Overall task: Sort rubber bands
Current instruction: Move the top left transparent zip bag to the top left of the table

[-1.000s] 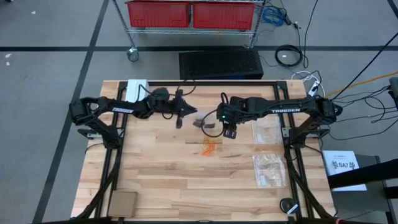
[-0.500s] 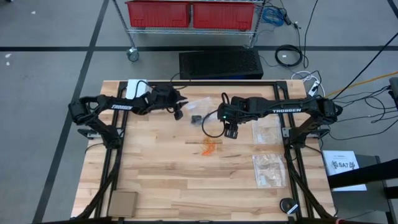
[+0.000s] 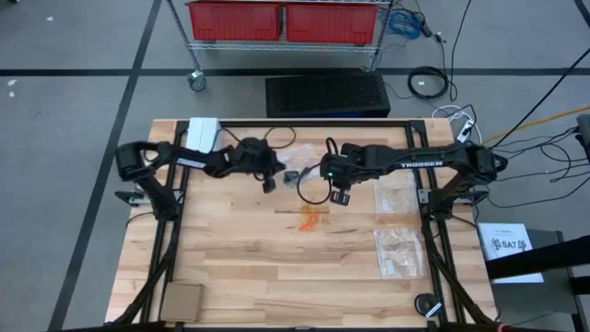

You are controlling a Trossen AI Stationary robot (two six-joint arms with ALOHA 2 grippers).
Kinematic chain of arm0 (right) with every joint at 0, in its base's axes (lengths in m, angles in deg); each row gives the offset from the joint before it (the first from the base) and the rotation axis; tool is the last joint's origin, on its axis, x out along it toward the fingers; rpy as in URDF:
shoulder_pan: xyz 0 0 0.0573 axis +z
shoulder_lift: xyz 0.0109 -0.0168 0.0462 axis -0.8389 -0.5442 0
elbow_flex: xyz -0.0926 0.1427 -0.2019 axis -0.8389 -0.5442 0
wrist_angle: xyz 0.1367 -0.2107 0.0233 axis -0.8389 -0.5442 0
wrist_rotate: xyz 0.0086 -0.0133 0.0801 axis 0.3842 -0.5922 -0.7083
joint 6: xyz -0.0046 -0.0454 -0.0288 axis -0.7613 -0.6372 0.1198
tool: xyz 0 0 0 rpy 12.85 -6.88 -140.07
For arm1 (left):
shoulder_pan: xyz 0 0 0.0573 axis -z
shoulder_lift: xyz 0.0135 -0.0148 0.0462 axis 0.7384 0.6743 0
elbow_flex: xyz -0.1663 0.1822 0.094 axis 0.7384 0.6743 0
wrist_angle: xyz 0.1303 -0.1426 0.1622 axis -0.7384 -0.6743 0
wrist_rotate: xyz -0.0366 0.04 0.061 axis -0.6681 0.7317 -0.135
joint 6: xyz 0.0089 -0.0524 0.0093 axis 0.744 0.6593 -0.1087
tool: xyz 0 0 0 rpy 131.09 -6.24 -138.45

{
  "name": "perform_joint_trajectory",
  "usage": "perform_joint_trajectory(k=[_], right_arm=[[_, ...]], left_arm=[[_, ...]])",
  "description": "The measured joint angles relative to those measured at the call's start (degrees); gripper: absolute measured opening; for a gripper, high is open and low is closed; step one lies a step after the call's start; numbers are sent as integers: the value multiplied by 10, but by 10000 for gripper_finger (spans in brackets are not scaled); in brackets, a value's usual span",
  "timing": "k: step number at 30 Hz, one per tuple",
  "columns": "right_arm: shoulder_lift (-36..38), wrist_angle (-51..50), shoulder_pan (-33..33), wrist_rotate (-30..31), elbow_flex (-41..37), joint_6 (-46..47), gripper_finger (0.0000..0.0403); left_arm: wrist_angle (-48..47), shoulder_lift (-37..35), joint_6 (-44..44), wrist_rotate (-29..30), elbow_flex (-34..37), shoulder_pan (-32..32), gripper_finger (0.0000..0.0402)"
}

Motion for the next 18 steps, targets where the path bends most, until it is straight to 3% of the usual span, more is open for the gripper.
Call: perform_joint_trajectory(k=[5, 11, 18], right_arm=[[-5, 17, 0, 19, -11, -2, 6], [-6, 19, 0, 18, -45, 14, 4], [-6, 22, 2, 16, -74, 42, 1]], left_arm=[[-4, 66, 11, 38, -39, 11, 6], [-116, 96, 2, 128, -83, 14, 4], [-273, 41, -53, 239, -87, 29, 2]])
